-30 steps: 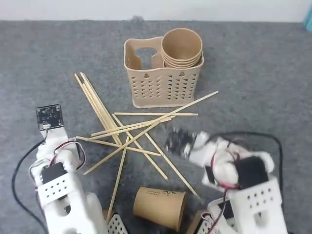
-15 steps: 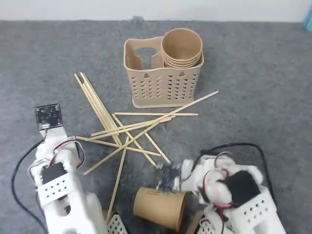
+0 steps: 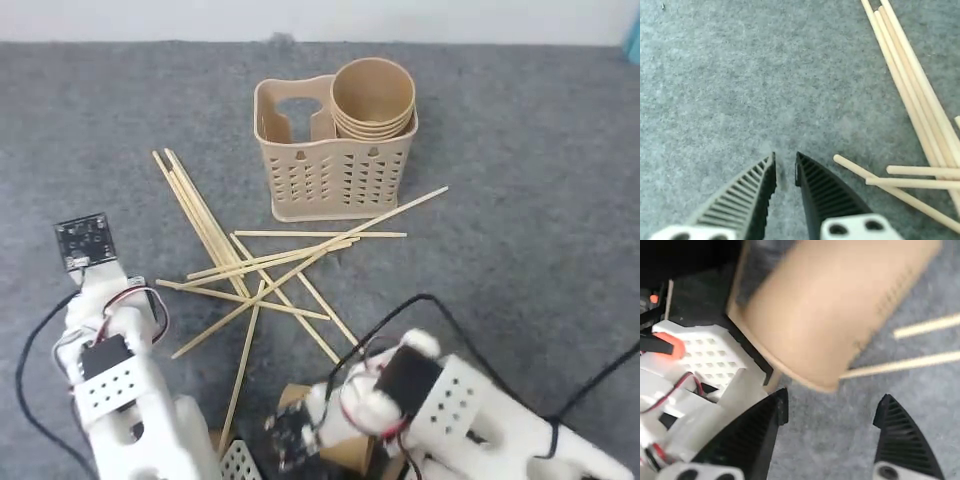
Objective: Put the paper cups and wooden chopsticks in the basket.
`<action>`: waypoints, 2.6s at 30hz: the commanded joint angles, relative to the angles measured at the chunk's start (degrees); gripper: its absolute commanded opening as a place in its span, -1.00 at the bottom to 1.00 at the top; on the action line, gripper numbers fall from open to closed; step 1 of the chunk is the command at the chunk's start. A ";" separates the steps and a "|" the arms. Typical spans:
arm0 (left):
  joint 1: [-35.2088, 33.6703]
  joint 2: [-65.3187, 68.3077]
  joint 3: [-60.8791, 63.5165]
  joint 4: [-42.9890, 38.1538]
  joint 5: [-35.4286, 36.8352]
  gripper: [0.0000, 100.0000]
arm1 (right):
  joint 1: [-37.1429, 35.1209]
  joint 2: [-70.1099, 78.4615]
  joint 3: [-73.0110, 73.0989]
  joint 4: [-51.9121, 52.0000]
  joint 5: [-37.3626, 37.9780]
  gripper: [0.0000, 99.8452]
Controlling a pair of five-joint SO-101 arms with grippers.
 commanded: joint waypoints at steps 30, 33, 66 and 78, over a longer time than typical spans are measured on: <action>0.09 0.26 -2.77 -1.41 0.88 -0.87 | 16.66 1.01 -2.29 -25.98 -41.58 -0.98; 0.09 0.26 -2.77 -1.41 0.88 -0.87 | 18.86 1.10 -8.00 -20.70 -43.96 -0.98; -0.18 0.26 -2.15 -1.32 -1.14 -0.87 | 48.92 36.18 -78.51 2.24 -75.60 -0.99; -0.18 0.26 -2.15 -1.41 -1.41 -0.87 | 45.67 47.69 -110.68 -1.10 -82.55 -0.99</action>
